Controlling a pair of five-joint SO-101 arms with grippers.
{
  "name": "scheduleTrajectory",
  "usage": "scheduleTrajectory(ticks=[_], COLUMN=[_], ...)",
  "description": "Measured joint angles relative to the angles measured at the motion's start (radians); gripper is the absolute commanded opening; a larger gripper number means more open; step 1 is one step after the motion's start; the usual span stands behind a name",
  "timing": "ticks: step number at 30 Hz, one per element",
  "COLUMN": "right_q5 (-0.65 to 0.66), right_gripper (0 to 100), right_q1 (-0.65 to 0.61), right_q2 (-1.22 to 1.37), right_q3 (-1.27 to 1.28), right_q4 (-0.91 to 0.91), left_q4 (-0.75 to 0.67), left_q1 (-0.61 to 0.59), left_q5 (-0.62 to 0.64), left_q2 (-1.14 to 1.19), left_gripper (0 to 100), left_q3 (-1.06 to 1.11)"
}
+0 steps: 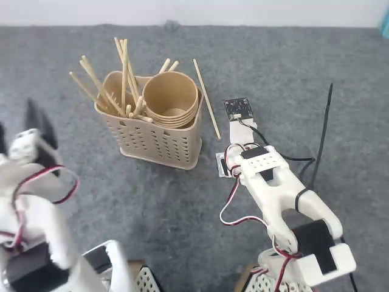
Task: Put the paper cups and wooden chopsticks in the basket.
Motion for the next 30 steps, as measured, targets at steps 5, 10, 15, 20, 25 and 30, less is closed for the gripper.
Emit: scheduleTrajectory(ticks=[5, 10, 15, 20, 25, 30], right_q5=[0.000, 0.000, 0.000, 0.000, -0.002, -0.038], right_gripper=[0.8, 0.9, 0.9, 0.9, 0.9, 1.0], right_q1=[0.000, 0.000, 0.000, 0.000, 0.000, 0.054], right_q2=[0.000, 0.000, 0.000, 0.000, 0.000, 0.000], right_q3=[0.000, 0.000, 0.000, 0.000, 0.014, 0.014], right_q4=[0.000, 0.000, -0.008, -0.011, -0.092, -0.247], left_q4=[-0.087, -0.247, -0.485, -0.634, -0.684, -0.698], left_q1=[-0.219, -0.325, -0.316, -0.186, -0.041, -0.008], left_q5=[0.130, 0.259, 0.278, 0.278, 0.190, 0.190], left_q2=[0.000, 0.011, 0.012, 0.011, 0.006, 0.008], left_gripper=[11, 8, 8, 8, 8, 8], left_q3=[0.149, 0.417, 0.720, 0.979, 1.053, 1.054])
